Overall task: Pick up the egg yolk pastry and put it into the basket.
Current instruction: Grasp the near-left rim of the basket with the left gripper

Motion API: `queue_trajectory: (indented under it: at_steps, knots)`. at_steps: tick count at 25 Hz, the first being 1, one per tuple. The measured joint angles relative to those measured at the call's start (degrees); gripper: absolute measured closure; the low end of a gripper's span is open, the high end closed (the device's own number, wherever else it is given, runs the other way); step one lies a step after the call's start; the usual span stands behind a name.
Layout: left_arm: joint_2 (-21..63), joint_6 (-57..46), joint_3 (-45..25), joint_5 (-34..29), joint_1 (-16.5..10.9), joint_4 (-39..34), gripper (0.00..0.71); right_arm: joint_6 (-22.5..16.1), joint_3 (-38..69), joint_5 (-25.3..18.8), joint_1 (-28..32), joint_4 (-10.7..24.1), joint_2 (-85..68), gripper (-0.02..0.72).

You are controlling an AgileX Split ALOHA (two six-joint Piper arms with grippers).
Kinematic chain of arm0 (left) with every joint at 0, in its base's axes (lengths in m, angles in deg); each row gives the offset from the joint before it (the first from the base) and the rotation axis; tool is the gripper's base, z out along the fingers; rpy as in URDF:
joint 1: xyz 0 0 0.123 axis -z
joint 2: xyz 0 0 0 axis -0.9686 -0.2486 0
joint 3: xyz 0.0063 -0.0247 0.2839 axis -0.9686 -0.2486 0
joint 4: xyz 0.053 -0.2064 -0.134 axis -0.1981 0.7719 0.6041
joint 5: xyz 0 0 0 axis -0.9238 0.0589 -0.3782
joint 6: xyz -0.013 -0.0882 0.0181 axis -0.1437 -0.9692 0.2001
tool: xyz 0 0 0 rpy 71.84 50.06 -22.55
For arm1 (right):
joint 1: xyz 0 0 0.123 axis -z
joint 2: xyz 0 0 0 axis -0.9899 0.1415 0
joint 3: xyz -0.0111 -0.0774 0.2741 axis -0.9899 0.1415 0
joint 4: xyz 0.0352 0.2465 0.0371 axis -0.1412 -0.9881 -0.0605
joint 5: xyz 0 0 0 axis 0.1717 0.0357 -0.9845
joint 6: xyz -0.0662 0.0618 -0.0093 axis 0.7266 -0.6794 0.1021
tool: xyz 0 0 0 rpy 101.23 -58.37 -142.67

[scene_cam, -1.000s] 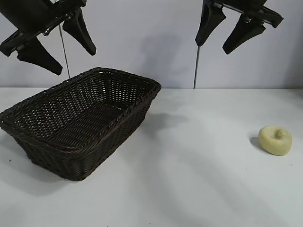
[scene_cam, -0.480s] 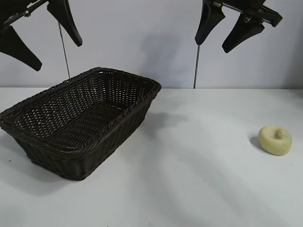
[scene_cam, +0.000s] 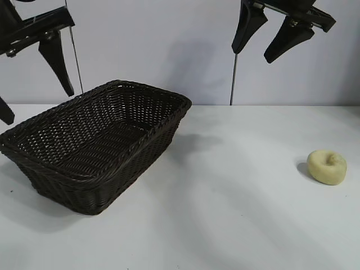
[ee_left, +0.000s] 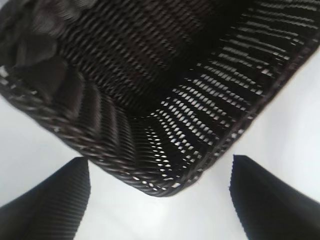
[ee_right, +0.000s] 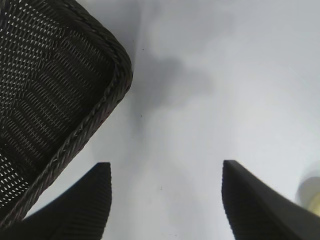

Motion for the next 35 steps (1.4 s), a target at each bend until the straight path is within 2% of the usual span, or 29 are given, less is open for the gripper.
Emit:
queue_trajectory:
  at_steps: [6, 12, 19, 24, 29, 35]
  knots:
    - [0.8, -7.5, -6.1, 5.1, 0.0, -2.4, 0.149, 0.0, 0.0, -0.7, 0.0, 0.0, 0.0, 0.239]
    - [0.8, -15.7, -11.7, 13.9, 0.0, -2.5, 0.149, 0.0, 0.0, -0.8, 0.0, 0.0, 0.0, 0.239]
    - [0.8, -17.8, -14.1, 22.9, 0.0, -2.6, 0.149, 0.0, 0.0, -0.8, 0.0, 0.0, 0.0, 0.239]
    - [0.8, -17.8, -14.1, 24.0, 0.0, -3.1, 0.149, 0.0, 0.0, -0.8, 0.0, 0.0, 0.0, 0.239]
    - [0.8, -17.9, -14.4, 20.2, 0.0, -3.6, 0.149, 0.0, 0.0, -0.8, 0.0, 0.0, 0.0, 0.239]
    - [0.8, -21.4, -17.6, 23.9, 0.0, -3.7, 0.149, 0.0, 0.0, -0.8, 0.0, 0.0, 0.0, 0.239]
